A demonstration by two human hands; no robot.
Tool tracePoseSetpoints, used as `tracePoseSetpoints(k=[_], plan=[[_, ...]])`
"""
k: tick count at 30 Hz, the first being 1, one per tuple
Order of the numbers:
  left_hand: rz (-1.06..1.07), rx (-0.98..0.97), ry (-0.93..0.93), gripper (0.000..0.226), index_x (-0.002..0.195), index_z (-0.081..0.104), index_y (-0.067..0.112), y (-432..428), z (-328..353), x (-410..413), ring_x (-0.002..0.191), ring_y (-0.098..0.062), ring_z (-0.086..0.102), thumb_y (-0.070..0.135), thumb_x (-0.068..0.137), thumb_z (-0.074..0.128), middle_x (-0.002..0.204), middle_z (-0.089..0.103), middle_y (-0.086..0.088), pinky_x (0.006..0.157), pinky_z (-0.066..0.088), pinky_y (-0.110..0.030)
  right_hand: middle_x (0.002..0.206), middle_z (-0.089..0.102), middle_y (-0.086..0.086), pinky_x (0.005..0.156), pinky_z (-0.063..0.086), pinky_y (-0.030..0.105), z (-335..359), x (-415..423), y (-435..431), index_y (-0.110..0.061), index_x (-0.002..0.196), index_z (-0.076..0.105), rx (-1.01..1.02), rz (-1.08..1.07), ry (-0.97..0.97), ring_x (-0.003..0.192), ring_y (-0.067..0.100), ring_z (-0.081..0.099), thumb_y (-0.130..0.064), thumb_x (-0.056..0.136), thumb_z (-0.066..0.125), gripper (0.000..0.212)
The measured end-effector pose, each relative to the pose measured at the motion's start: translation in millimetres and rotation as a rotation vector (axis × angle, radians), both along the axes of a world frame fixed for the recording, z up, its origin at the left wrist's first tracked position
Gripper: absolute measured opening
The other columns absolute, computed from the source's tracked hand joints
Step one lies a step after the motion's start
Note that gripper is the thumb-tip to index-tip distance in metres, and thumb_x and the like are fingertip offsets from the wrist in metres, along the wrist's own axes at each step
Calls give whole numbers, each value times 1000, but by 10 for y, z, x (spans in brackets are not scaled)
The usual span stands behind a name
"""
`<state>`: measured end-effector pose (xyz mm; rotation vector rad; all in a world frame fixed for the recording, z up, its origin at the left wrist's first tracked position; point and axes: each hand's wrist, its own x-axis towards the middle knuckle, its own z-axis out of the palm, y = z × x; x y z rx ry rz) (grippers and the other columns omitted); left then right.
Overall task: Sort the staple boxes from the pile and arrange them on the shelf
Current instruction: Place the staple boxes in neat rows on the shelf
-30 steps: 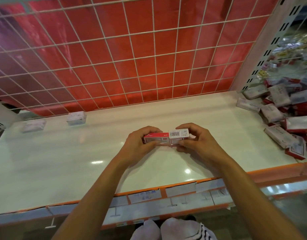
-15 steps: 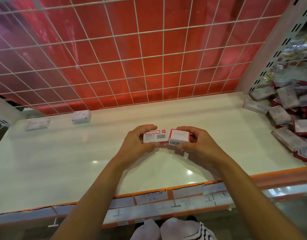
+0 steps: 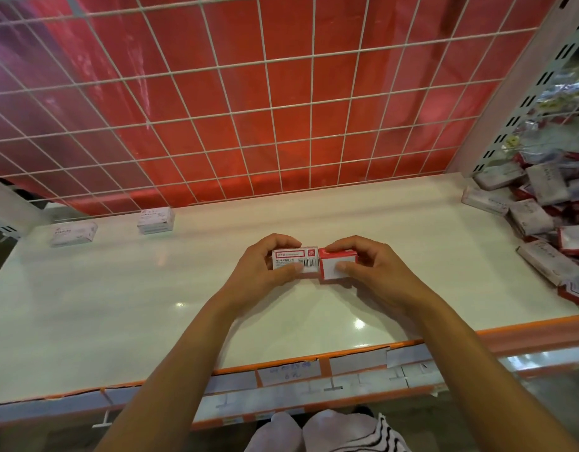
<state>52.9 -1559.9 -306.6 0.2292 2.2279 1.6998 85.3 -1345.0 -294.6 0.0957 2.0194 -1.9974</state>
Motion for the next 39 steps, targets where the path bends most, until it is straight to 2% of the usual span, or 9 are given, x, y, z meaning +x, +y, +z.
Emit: tracePoseSetpoints(k=[3, 5, 9, 20, 26, 29, 33, 36, 39], plan=[[33, -14, 40, 28, 104, 60, 30, -9, -6, -7, 99, -14, 64, 11, 85, 69, 103, 63, 8, 81, 57, -27, 107, 60, -6, 68, 54, 18, 16, -17, 7, -23, 118, 56, 1, -22, -10, 98, 12, 62, 0, 86, 62, 40], [35, 19, 40, 27, 99, 64, 30, -25, -28, -10, 99, -17, 64, 8, 83, 71, 101, 66, 5, 81, 57, -30, 106, 63, -7, 67, 52, 15, 23, -24, 9, -24, 113, 59, 41, -1, 4, 97, 10, 62, -2, 84, 65, 37], [38, 33, 46, 23, 92, 69, 27, -44, -56, -14, 95, -17, 63, 7, 82, 72, 95, 69, 7, 73, 56, -29, 99, 70, -5, 68, 54, 19, 11, -29, -3, -23, 103, 65, 46, 3, 24, 89, 8, 66, -1, 82, 68, 31], [36, 23, 41, 24, 89, 68, 30, -47, -25, -25, 94, -19, 65, 8, 80, 74, 94, 70, 9, 78, 58, -37, 102, 69, -5, 70, 53, 18, -16, -57, -5, -22, 105, 66, 45, -11, 44, 93, 7, 64, -3, 79, 71, 32], [52, 5, 59, 22, 90, 70, 27, -55, 30, -57, 91, -19, 65, 7, 81, 73, 91, 71, 9, 70, 58, -31, 107, 66, -1, 77, 57, 28, -44, -99, -17, -19, 108, 62, 76, -43, 38, 100, 14, 63, -3, 79, 72, 34], [56, -9, 68, 24, 89, 71, 27, -68, 53, -76, 91, -14, 66, 6, 80, 73, 90, 71, 11, 74, 59, -32, 103, 67, -2, 70, 55, 20, -31, -110, -29, -18, 104, 61, 92, -52, 60, 96, 12, 64, -4, 79, 72, 31], [62, -66, 101, 25, 89, 70, 32, -76, 70, -92, 90, -9, 65, 9, 79, 75, 90, 70, 14, 80, 57, -28, 101, 66, -9, 69, 52, 14, -4, -126, -26, -28, 102, 64, 128, -66, 114, 95, 8, 63, -6, 80, 71, 32], [69, -100, 113, 29, 88, 69, 38, -72, 82, -89, 89, -6, 64, 11, 78, 75, 91, 69, 18, 78, 55, -24, 108, 61, -13, 67, 50, 11, -2, -127, -24, -34, 105, 62, 115, -76, 128, 97, 7, 59, -6, 82, 69, 37], [49, -119, 133, 30, 91, 69, 38, -77, 86, -97, 91, -6, 64, 12, 77, 76, 96, 69, 18, 78, 54, -25, 114, 55, -18, 70, 49, 8, -17, -135, -22, -39, 109, 59, 220, -28, 171, 103, 5, 54, -6, 81, 70, 44]])
